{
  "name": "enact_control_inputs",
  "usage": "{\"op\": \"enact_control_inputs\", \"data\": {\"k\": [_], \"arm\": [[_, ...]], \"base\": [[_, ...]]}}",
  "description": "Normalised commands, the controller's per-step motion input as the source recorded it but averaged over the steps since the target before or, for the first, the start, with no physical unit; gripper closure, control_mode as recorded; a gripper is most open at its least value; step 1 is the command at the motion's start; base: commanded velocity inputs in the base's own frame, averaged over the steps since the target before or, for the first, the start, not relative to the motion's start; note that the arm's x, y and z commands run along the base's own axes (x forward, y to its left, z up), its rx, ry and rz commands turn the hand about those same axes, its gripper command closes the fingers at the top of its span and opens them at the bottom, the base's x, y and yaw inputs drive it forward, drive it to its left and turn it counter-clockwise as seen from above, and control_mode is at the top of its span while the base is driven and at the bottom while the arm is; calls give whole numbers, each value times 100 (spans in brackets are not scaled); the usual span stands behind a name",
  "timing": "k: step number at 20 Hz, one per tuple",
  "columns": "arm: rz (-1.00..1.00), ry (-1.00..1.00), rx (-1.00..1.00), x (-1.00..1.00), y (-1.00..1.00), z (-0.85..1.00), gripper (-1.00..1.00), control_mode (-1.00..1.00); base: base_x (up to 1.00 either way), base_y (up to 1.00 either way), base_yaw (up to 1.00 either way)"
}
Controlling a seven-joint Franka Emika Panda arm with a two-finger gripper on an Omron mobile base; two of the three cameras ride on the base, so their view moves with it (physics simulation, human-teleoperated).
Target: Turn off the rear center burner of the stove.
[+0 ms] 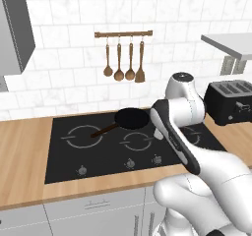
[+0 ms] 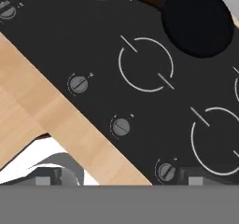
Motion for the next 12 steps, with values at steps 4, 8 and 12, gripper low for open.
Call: {"op": "enact_control_inputs", "data": {"k": [4, 8, 12], "arm": [[37, 0, 0, 20, 2, -40, -100, -100], [35, 0, -1, 21, 0, -36, -100, -100], [28, 0, -6, 18, 0, -29, -100, -100]], "base": [[0, 0, 0], [0, 0, 0], [0, 0, 0]]}}
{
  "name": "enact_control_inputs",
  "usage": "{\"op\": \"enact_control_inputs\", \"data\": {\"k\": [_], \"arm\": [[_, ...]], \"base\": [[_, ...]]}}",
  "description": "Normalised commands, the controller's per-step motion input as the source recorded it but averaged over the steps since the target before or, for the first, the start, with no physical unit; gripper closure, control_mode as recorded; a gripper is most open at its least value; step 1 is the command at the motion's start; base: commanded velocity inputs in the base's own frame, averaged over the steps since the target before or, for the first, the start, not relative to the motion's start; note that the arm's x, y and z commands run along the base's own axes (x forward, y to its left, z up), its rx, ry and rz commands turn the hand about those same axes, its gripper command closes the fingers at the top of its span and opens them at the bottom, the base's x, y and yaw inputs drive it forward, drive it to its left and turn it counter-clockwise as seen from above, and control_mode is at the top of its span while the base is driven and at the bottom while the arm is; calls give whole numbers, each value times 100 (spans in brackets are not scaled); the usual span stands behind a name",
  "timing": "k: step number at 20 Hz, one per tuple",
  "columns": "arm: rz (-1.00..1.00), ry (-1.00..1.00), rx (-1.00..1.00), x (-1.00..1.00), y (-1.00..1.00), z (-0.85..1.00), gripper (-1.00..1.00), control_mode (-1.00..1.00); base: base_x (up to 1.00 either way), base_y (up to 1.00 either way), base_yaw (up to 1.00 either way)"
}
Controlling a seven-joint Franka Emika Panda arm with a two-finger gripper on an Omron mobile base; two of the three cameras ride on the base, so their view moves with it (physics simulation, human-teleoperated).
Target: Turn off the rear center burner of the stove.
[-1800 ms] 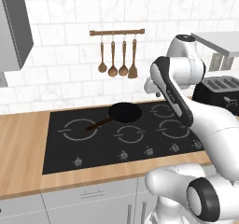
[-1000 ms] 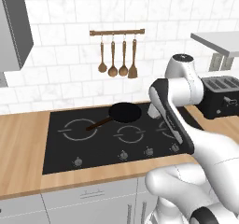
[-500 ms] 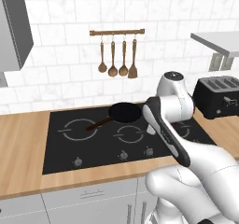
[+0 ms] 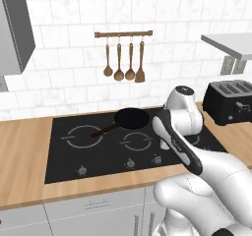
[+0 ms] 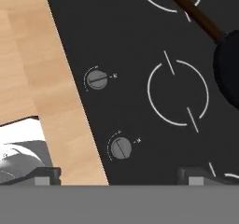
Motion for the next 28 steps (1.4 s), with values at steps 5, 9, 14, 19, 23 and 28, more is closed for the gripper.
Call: {"op": "enact_control_inputs", "data": {"k": [5, 9, 14, 19, 23, 28], "arm": [[24, 0, -5, 27, -1, -25, -100, -100], [24, 0, -5, 20, -14, -26, -100, -100], [28, 0, -2, 2, -22, -27, -100, -100], [26, 0, 0, 0, -5, -33, -100, -100], [25, 2, 0, 0, 0, -33, -100, -100], [21, 4, 0, 0, 1, -35, -100, -100]], "base": [[0, 0, 0], [0, 0, 0], [0, 0, 0], [0, 0, 0], [0, 0, 0], [0, 0, 0]]}}
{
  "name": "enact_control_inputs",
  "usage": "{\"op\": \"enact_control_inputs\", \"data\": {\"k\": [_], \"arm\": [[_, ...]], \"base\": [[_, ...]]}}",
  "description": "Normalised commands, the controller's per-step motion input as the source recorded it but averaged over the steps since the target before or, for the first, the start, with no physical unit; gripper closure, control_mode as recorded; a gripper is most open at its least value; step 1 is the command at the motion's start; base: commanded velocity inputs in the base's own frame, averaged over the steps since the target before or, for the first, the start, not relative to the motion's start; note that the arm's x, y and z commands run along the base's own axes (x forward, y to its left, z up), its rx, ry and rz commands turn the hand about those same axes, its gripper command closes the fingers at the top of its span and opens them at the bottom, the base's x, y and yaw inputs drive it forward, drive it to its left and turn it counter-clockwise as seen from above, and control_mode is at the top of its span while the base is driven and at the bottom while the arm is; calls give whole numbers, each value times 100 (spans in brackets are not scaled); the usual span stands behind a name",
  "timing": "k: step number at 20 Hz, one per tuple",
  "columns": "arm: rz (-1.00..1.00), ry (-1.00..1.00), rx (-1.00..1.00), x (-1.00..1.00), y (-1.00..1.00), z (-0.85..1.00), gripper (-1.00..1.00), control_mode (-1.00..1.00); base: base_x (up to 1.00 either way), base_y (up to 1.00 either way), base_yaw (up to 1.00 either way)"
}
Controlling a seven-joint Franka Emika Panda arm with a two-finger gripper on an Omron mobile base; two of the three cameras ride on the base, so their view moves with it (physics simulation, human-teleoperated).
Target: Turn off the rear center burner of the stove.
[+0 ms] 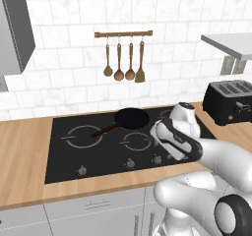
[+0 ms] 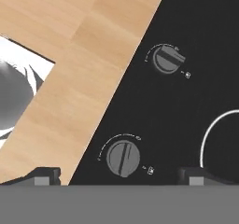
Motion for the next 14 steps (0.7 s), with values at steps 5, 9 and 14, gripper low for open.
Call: {"op": "enact_control_inputs", "data": {"k": [5, 9, 14], "arm": [[9, 12, 0, 6, 13, -24, -100, -100], [0, 15, -1, 24, 17, -23, -100, -100], [1, 9, -1, 8, 4, -8, -100, -100]], "base": [[0, 0, 0], [0, 0, 0], [0, 0, 0]]}}
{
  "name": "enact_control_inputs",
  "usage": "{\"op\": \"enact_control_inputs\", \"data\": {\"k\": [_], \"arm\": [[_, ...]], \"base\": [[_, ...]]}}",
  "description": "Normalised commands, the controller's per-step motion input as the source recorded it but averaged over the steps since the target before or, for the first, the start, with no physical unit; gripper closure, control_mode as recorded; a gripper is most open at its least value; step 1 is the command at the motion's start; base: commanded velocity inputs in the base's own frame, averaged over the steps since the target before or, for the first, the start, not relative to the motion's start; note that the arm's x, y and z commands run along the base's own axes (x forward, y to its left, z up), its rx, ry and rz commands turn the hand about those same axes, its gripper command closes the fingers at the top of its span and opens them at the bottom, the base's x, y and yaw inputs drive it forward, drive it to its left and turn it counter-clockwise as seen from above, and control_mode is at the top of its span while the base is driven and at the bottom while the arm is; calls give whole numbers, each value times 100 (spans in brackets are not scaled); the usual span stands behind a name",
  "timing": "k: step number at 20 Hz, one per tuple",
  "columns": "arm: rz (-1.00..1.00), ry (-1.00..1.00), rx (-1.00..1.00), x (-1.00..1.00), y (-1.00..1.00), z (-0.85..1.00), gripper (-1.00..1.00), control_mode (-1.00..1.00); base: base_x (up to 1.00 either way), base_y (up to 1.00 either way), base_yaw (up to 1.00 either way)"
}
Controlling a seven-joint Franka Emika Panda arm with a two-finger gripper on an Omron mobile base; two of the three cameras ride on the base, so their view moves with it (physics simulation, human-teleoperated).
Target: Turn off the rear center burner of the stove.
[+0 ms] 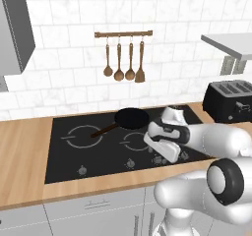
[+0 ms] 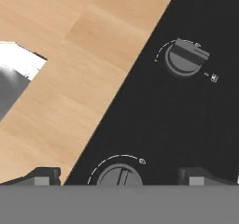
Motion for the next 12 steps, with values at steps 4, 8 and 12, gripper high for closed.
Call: {"op": "enact_control_inputs", "data": {"k": [4, 8, 12], "arm": [[0, 0, -4, 24, -1, -22, -100, -100], [0, 0, -3, 5, 0, -18, -100, -100], [0, 0, 0, 0, 0, -8, -100, -100]], "base": [[0, 0, 0], [0, 0, 0], [0, 0, 0]]}}
